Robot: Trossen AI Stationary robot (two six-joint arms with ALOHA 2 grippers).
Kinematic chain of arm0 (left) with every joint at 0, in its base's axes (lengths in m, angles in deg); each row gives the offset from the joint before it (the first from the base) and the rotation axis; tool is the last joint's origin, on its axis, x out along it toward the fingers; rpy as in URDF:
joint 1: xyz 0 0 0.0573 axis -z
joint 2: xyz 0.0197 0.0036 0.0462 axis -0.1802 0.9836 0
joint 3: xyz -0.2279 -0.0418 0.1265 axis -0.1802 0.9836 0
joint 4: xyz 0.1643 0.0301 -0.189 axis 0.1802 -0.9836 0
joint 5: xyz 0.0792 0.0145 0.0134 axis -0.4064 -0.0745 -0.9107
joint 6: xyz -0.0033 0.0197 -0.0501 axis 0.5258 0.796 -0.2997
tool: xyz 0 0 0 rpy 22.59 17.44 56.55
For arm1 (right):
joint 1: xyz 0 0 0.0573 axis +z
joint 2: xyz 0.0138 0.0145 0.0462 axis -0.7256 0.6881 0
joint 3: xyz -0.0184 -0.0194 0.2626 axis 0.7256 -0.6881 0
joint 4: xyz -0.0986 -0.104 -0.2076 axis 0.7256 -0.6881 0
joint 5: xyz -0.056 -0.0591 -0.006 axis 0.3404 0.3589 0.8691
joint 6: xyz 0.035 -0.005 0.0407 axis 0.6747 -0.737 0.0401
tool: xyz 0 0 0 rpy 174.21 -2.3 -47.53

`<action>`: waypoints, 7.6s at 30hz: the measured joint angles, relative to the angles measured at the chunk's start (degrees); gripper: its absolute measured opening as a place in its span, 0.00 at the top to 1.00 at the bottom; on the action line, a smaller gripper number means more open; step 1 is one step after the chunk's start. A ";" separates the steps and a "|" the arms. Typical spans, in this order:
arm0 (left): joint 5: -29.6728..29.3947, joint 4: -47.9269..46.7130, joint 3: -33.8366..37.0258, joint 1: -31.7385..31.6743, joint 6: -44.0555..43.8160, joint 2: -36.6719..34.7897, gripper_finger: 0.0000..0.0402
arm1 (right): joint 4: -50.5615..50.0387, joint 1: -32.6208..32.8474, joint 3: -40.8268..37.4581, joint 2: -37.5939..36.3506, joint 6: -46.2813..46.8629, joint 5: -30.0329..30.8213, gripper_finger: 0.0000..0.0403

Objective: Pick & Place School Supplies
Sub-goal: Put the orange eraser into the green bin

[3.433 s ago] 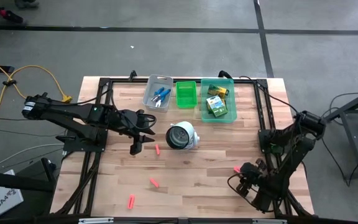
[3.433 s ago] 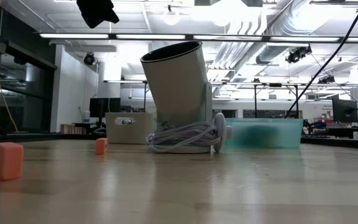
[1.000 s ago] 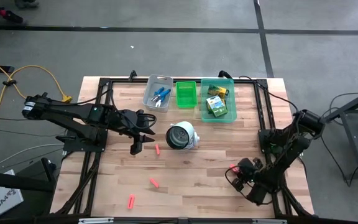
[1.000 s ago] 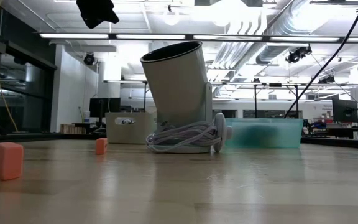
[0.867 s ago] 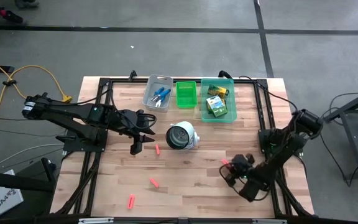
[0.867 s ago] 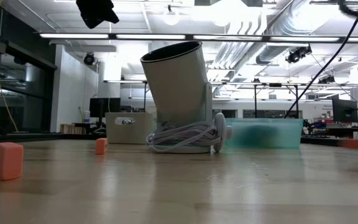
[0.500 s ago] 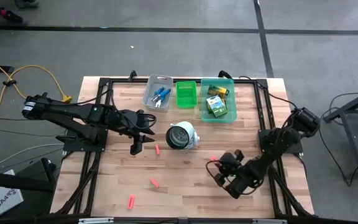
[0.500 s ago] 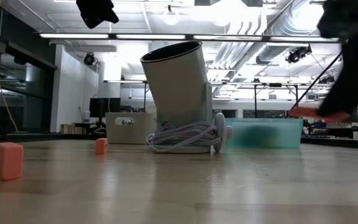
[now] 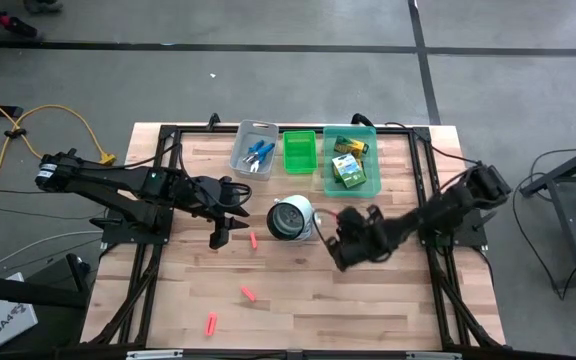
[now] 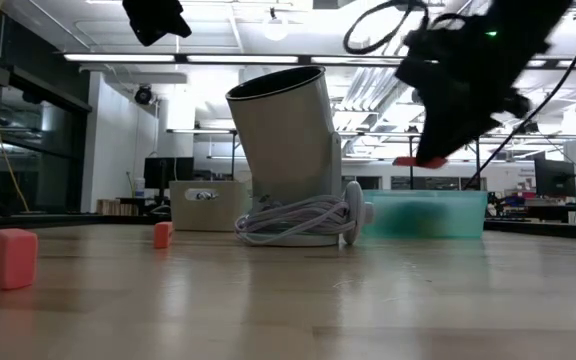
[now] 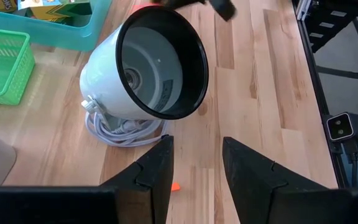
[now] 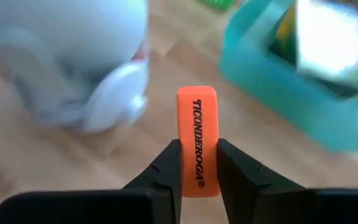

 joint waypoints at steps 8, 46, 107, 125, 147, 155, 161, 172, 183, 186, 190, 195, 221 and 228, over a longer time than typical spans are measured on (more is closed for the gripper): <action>0.00 -0.03 0.00 0.00 0.02 0.00 0.67 | 5.94 -12.35 0.07 -8.47 -19.26 -1.24 0.82; -1.64 3.41 0.00 0.00 0.05 0.00 0.67 | 45.30 -51.65 0.07 7.59 -56.14 -48.49 0.81; -2.62 0.12 0.00 1.90 3.45 0.00 0.67 | 53.31 -49.76 0.09 -4.68 -60.25 -48.45 0.64; -2.71 -4.08 0.02 14.66 14.15 5.64 0.67 | 41.03 -27.55 0.11 -20.30 -53.74 -51.23 0.65; -2.72 -0.77 0.04 24.82 14.03 28.01 0.67 | 40.67 -3.94 0.07 -20.00 -41.69 -38.22 0.65; -2.60 5.34 0.02 26.38 16.14 30.78 0.67 | 40.65 -0.91 0.07 -19.98 -39.85 -34.76 0.65; -2.62 6.41 0.02 26.69 16.09 32.57 0.67 | 40.64 0.60 0.07 -19.98 -38.64 -34.12 0.65; -2.51 8.77 0.01 26.69 16.35 35.41 0.67 | 42.12 2.94 0.07 -19.98 -37.13 -31.40 0.65; -3.37 9.18 0.02 25.99 16.99 36.81 0.67 | 43.06 5.03 0.07 -19.98 -36.97 -29.75 0.65; -2.99 9.09 0.02 25.70 17.03 37.48 0.67 | 43.32 5.50 0.07 -19.98 -36.97 -29.70 0.65; -2.46 9.01 0.02 25.64 16.96 38.31 0.67 | 43.34 5.51 0.07 -19.98 -36.97 -29.55 0.65; -2.47 9.05 0.04 25.64 16.95 38.29 0.68 | 43.51 5.46 0.07 -19.98 -36.97 -29.55 0.65; -3.64 9.04 0.02 25.64 18.08 34.11 0.90 | 43.65 5.46 0.07 -19.98 -36.97 -29.57 0.65; -10.71 11.63 0.02 25.55 17.75 25.56 0.90 | 43.73 5.46 0.07 -17.85 -37.53 -30.21 0.65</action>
